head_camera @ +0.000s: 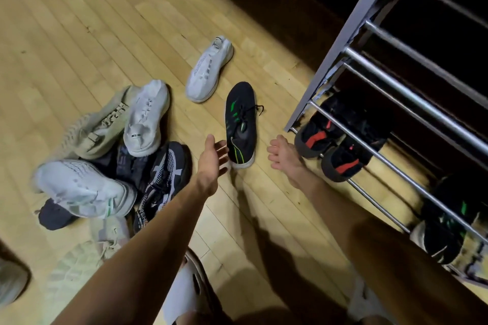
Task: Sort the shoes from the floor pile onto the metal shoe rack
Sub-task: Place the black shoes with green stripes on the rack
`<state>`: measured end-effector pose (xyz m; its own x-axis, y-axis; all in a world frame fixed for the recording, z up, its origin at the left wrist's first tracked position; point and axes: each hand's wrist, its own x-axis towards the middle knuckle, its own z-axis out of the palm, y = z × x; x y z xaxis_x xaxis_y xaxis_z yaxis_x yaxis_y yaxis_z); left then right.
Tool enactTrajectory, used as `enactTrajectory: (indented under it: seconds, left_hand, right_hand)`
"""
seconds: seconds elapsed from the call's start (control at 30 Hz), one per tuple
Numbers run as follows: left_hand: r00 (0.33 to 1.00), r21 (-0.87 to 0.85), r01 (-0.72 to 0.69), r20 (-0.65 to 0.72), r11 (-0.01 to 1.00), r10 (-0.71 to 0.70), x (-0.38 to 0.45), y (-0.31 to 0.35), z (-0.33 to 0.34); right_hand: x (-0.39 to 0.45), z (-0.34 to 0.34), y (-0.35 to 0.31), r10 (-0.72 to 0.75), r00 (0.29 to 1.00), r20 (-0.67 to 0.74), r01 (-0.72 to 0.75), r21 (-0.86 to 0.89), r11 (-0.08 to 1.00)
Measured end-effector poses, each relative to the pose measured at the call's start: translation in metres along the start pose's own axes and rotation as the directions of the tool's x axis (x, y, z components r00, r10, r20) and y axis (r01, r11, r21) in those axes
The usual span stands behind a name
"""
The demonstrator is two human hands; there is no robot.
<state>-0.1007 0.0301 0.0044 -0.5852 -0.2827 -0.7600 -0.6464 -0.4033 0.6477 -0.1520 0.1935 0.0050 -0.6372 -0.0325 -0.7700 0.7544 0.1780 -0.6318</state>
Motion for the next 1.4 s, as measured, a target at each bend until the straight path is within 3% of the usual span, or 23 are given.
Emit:
enactTrajectory:
  seconds: [0.3,0.43,0.53,1.0,1.17,1.27,1.4]
  left_hand:
    - [0.998,-0.065,0.068,-0.012,0.996,-0.069,0.022,-0.013,0.014]
    - [0.998,-0.042,0.064,-0.017,0.997,-0.064,0.025,-0.016,0.010]
    - [0.996,-0.046,0.090,-0.010,0.995,-0.091,0.024,-0.021,0.009]
    - [0.982,0.310,0.127,0.096,0.942,-0.164,0.011,-0.036,-0.006]
    - [0.949,0.486,0.183,0.139,0.855,-0.282,-0.023,-0.064,-0.010]
    - [0.972,0.536,0.127,0.102,0.835,-0.213,-0.032,-0.079,-0.008]
    - [0.996,0.394,0.022,0.071,0.919,-0.054,-0.023,-0.069,0.007]
  right_hand:
    - [0.032,0.030,0.005,-0.027,0.997,-0.072,0.022,-0.078,0.997]
    - [0.036,0.037,0.006,0.074,0.997,0.010,-0.074,0.038,0.997]
    - [0.036,0.038,0.012,0.095,0.993,0.073,-0.096,-0.002,0.995]
    - [0.013,0.008,0.025,0.125,0.979,0.161,-0.093,-0.193,0.977]
    - [-0.014,-0.029,0.064,0.280,0.950,0.136,-0.227,-0.312,0.923]
    - [-0.021,-0.030,0.080,0.299,0.947,0.117,-0.231,-0.397,0.888]
    - [-0.006,-0.011,0.081,0.155,0.988,0.004,-0.142,-0.377,0.915]
